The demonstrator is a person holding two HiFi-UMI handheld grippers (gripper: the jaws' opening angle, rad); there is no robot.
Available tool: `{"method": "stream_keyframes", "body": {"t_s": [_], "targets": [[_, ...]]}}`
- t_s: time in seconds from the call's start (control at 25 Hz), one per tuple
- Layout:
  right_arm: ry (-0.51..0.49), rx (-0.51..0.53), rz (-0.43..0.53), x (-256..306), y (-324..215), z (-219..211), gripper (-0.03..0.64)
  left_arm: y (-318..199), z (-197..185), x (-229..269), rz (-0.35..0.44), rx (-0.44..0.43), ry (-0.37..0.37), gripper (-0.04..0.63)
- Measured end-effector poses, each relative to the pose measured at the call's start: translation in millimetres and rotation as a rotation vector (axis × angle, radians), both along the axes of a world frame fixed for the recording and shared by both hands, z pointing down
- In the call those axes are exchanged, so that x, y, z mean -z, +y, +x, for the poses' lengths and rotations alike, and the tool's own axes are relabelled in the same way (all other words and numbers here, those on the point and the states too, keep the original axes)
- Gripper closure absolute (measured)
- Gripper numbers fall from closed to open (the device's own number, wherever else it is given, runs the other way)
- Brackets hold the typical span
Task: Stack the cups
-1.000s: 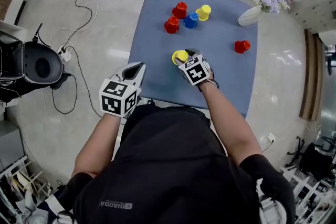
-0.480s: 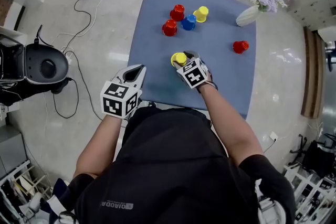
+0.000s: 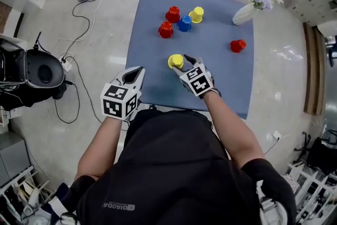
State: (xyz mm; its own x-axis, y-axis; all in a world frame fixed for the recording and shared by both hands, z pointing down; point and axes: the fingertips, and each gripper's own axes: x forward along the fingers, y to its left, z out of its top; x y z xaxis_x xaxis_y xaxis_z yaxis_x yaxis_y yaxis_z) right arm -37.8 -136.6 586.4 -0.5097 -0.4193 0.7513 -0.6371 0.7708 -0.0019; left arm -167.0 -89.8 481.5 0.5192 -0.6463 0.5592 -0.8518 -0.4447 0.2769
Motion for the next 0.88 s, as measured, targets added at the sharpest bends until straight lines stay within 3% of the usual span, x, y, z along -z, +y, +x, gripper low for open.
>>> {"method": "stream_keyframes", "body": {"t_s": [0.16, 0.24, 0.44, 0.88], "targets": [[-0.155, -0.018, 0.034, 32, -3, -2, 0.362, -3, 1, 3, 0.005, 0.007, -0.006, 0.591], [-0.183, -0.034, 0.061, 42, -15, 1, 0.362, -5, 2, 4, 0.009, 0.012, -0.009, 0.592], [-0.146, -0.057, 0.094, 44, -58, 4, 0.364, -7, 1, 1, 0.017, 0.028, -0.029, 0.592], [-0.026, 0.029, 0.087, 21, -134, -33, 0.364, 2, -11, -10, -0.009, 0.09, -0.068, 0.592]]}}
